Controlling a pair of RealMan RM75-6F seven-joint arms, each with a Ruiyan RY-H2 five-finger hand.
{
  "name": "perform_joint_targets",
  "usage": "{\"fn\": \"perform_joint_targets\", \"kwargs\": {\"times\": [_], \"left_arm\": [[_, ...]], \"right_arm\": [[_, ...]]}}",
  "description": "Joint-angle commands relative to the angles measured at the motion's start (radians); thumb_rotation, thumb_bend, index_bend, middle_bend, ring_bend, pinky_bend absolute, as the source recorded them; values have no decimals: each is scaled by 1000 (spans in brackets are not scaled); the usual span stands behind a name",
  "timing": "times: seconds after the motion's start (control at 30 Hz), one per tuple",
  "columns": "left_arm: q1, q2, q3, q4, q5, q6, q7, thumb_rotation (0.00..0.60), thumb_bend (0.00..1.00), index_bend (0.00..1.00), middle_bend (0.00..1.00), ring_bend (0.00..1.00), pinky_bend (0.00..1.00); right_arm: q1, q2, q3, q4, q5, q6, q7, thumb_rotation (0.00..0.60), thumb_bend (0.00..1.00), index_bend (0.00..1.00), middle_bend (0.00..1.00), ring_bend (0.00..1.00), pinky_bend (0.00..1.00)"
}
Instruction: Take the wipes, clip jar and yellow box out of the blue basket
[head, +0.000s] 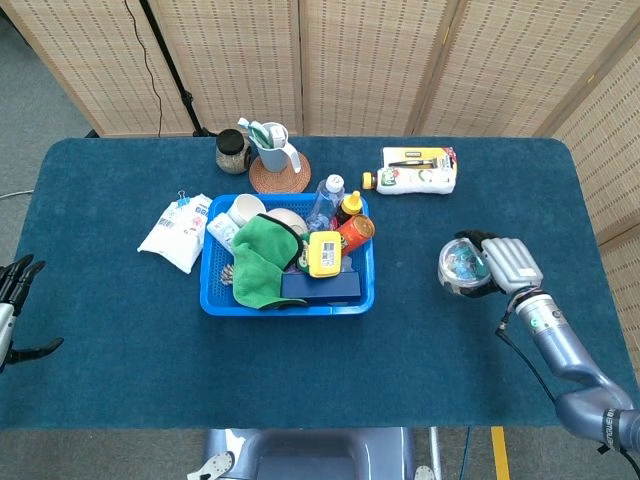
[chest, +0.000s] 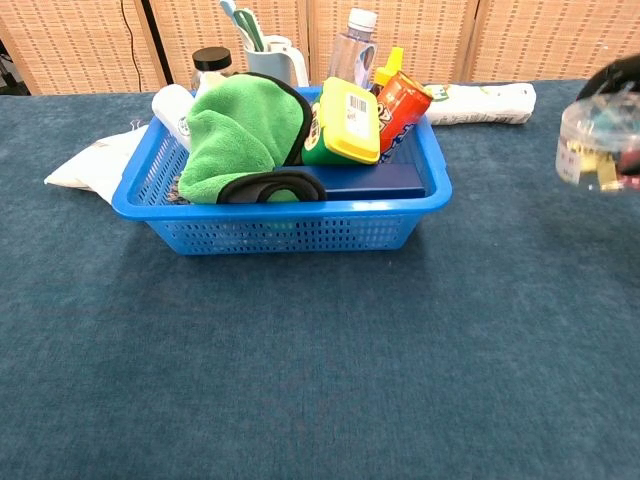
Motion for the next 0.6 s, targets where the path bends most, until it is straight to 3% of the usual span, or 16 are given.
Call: {"fn": "perform_joint_targets", "kwargs": {"times": [0.03, 0.13, 0.2, 0.3, 0.6], "left_arm": [[-1, -1, 0, -1, 0, -2, 2, 600, 71, 0, 0, 0, 0], [-1, 0, 0, 0, -1, -4, 2, 600, 71, 0, 0, 0, 0], [-2, 0, -1, 2, -4, -8, -1, 600, 71, 0, 0, 0, 0], [-2, 1, -2, 3, -6, -10, -6, 600, 71, 0, 0, 0, 0], [-2, 3, -3, 4, -6, -12, -13, 600, 71, 0, 0, 0, 0]], "right_arm": [[-13, -33, -18, 25, -25, -5, 18, 600, 370, 402, 425, 405, 566], [-17, -65, -31, 41, -45, -14, 36, 600, 289, 302, 330, 298, 445], [-12, -63, -50, 43, -72, -46, 58, 600, 101, 117, 146, 117, 213], [-14, -54, -52, 43, -85, -44, 58, 600, 0, 0, 1, 0, 10], [-41, -4, -27, -21, -77, 28, 8, 600, 0, 0, 0, 0, 0]]}}
